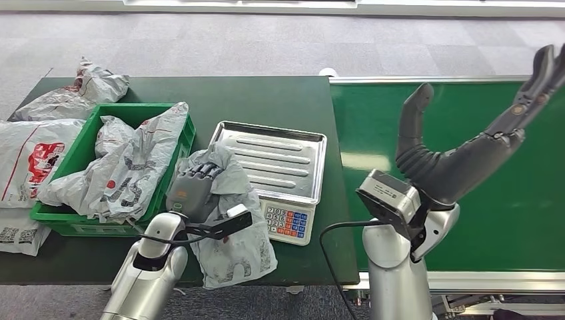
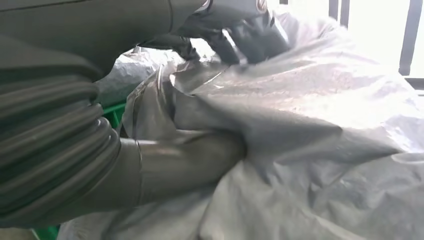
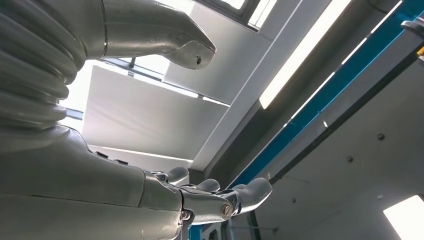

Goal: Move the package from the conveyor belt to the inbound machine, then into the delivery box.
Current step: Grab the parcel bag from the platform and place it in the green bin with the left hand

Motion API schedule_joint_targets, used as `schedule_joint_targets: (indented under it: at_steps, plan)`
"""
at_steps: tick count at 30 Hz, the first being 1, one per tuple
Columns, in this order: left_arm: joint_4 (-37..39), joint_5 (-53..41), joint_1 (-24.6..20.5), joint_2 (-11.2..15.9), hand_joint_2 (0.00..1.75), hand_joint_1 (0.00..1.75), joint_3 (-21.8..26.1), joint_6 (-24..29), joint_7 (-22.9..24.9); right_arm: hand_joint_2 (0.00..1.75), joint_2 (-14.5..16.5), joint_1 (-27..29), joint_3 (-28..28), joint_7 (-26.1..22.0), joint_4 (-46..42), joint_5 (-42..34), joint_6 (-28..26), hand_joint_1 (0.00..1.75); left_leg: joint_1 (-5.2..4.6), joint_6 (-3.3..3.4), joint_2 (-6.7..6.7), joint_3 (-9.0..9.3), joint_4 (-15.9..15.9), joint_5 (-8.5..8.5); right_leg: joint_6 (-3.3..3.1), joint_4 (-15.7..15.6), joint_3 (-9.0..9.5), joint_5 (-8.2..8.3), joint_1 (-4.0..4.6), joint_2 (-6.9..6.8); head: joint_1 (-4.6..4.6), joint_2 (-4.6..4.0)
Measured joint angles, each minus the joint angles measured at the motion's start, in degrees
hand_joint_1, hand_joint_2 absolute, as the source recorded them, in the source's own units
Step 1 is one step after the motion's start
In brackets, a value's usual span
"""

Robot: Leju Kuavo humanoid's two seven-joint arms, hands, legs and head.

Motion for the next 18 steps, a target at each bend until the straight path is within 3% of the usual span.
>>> schedule_joint_targets:
  at_steps: [9, 18]
  plan:
    - [-0.7, 0.2, 0.3, 0.2, 1.75, 1.75, 0.1, 1.9, 0.0, 1.75, 0.0, 0.1, 0.0, -0.8, 0.1, -1.2, 0.0, 0.00, 0.00, -0.01, 0.00, -0.03, 0.0, -0.01, -0.02, 0.0, -0.05, -0.03, 0.00, 0.00, 0.00, 0.00]
    - [-5.6, 8.1, 2.1, 0.3, 1.75, 1.75, 1.4, 7.1, -5.7, 1.75, 0.0, 0.4, 0.0, -1.4, 0.2, -2.3, 0.0, 0.00, 0.00, -0.01, 0.00, -0.08, 0.0, -0.02, -0.02, 0.0, -0.11, -0.04, 0.00, 0.01, 0.00, 0.00]
